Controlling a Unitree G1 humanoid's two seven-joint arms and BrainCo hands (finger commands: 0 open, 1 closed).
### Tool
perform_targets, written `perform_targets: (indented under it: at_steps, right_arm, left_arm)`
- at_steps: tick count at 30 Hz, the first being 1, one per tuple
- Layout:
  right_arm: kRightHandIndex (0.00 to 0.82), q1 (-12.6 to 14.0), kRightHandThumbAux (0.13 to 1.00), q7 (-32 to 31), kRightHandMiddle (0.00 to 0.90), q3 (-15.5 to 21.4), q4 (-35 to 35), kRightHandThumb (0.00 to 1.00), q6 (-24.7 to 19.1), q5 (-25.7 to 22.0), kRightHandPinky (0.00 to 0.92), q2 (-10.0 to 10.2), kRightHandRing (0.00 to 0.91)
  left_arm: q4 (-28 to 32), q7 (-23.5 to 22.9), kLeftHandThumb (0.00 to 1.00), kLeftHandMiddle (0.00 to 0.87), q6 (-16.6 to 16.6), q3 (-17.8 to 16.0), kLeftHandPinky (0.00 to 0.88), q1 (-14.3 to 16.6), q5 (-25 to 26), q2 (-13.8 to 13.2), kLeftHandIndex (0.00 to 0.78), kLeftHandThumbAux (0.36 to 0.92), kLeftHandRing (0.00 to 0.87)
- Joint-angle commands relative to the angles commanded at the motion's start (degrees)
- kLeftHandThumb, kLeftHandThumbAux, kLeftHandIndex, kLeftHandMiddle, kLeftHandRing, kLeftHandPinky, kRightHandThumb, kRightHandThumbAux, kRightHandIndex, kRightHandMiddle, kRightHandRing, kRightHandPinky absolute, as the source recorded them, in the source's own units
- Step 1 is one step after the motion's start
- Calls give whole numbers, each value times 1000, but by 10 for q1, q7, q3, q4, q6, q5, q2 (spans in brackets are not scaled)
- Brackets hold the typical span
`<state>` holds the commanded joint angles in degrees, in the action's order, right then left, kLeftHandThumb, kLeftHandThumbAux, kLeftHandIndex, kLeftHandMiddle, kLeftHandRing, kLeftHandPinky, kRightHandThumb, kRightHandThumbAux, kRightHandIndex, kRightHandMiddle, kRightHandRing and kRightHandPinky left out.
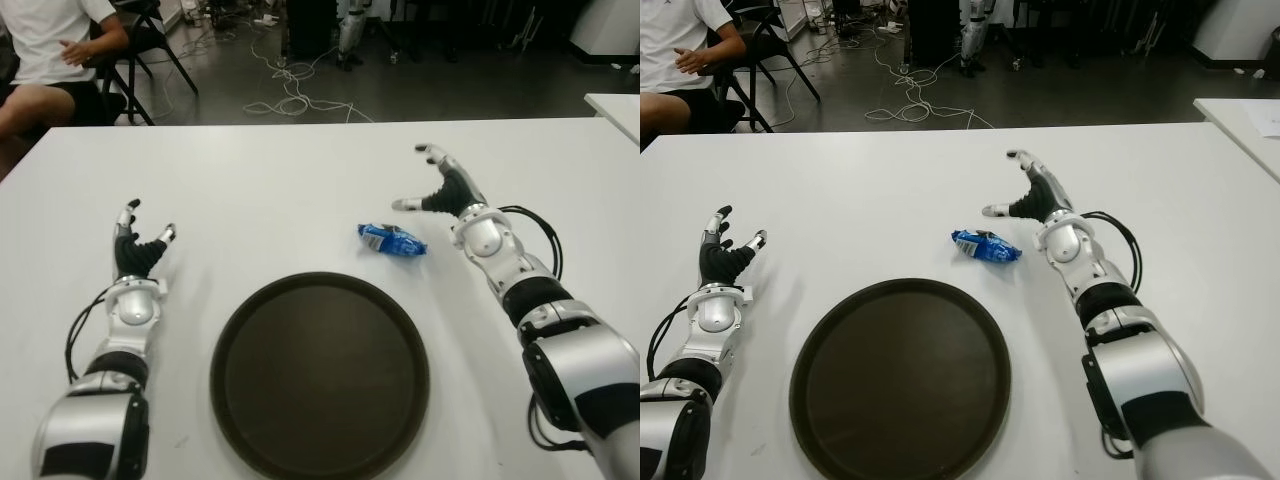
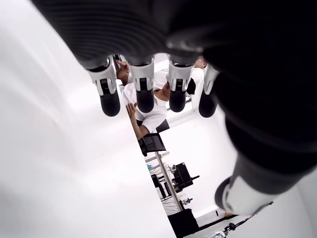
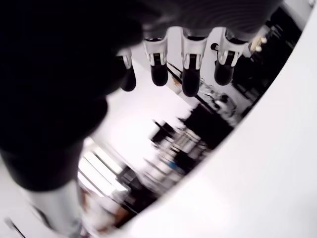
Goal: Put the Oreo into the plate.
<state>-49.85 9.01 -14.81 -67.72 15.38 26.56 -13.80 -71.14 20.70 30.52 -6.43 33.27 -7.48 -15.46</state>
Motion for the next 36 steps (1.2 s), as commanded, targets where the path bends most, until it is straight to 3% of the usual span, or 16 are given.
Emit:
perform_targets:
  at_steps: [4,11,14,27,31,36]
  right_arm:
    - [146,-6,799,-8,79,-17,4,0,-31,16,48,-1,69]
    - [26,-20,737,-37,9,-63,13,0,-103,60,3,-1,7]
    - [10,-22,720,-47,3,-74,20,0,-120,68,1,-1,2]
    - [0,-15,699,-52,0,-107,37,0,-141,95,0,0,0]
    - [0,-16,688,-32,0,-115,5,0,-143,100,0,20,0]
    - [0,-16,697,-52,0,-131,2,0,-151,108,0,21,0]
  left_arm:
    - [0,-1,0,45,0,0,4,0,1,1,43,776,24]
    - [-1,-3,0,45,-1,0,7,0,2,-1,42,770,26]
    - [-1,-1,0,48,-2,0,10,0,1,-1,43,769,28]
    - [3,-6,0,57,12,-1,23,-5,2,-4,47,775,41]
    - [3,-11,0,57,15,-2,16,-6,4,-4,48,773,37]
    - [3,-12,0,55,16,-4,16,-6,6,-4,46,775,35]
